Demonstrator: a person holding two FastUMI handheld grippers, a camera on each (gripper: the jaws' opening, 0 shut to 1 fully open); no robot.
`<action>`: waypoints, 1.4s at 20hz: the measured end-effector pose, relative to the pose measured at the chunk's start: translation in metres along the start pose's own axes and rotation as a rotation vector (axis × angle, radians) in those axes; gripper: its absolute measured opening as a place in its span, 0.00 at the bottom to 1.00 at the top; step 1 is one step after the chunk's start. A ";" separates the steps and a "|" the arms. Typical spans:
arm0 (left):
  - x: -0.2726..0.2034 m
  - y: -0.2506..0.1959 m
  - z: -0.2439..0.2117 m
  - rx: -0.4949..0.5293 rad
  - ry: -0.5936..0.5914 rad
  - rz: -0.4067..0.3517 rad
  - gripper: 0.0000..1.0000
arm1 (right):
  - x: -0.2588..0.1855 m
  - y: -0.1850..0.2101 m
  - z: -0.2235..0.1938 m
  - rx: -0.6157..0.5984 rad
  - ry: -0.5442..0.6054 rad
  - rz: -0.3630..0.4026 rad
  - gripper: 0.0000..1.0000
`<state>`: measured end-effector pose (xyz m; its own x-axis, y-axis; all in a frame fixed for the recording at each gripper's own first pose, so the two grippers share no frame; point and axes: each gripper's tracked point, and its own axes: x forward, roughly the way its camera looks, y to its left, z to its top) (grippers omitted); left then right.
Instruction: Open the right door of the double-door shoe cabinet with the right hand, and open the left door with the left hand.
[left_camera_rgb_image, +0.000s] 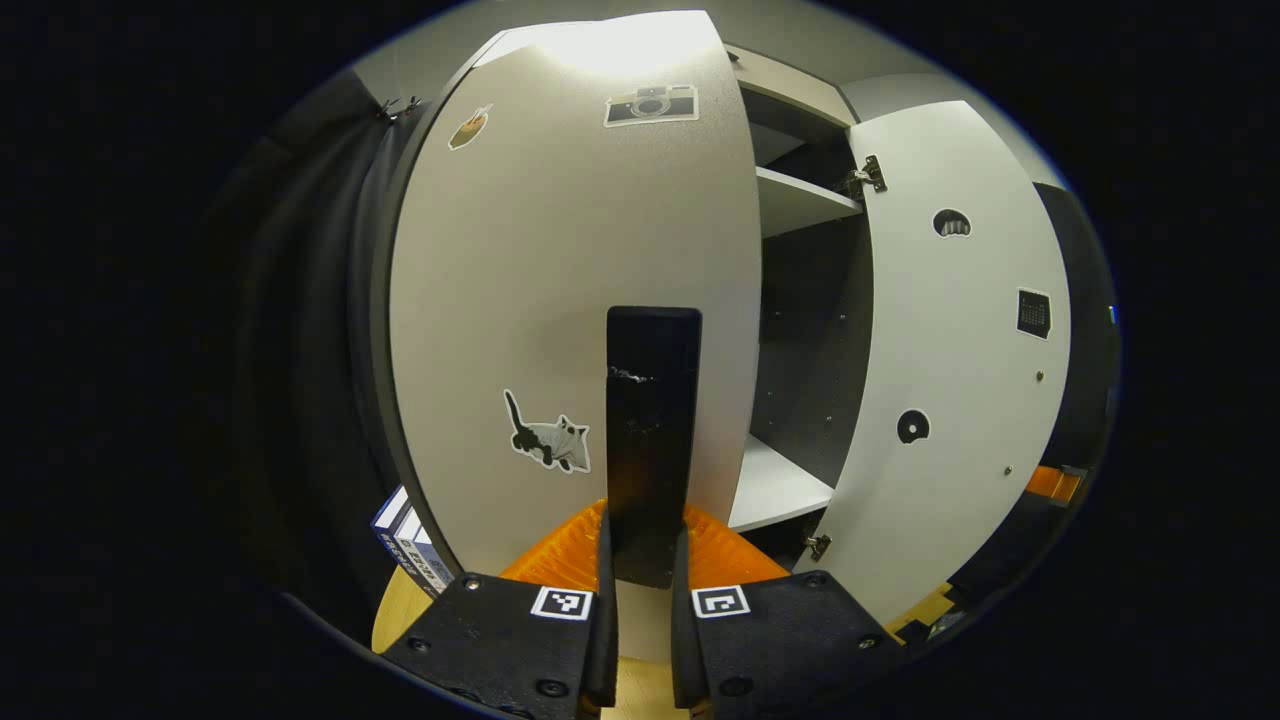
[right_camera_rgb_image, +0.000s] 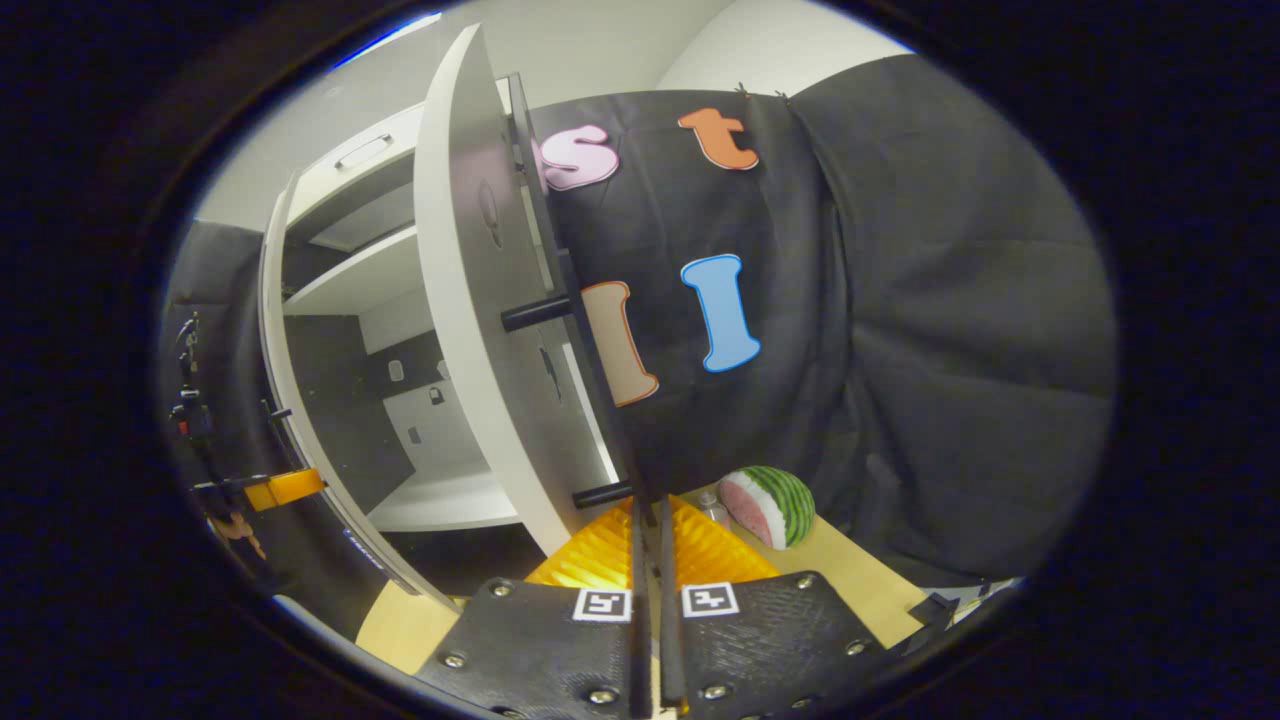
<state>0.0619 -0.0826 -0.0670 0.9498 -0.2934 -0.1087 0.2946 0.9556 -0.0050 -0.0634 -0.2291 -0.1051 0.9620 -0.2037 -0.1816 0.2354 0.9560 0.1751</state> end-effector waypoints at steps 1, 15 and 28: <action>-0.001 0.001 0.000 -0.007 0.003 0.002 0.22 | 0.000 0.001 0.000 -0.002 0.003 0.002 0.05; -0.019 0.008 -0.005 -0.078 0.033 -0.001 0.22 | 0.004 0.001 -0.001 -0.019 0.028 0.034 0.04; -0.034 0.017 -0.007 -0.050 0.052 -0.015 0.22 | 0.008 0.001 -0.001 -0.009 0.030 0.059 0.04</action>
<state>0.0337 -0.0559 -0.0708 0.9382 -0.3070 -0.1599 0.3018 0.9517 -0.0565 -0.0553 -0.2296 -0.1076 0.9696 -0.1411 -0.1998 0.1774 0.9680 0.1774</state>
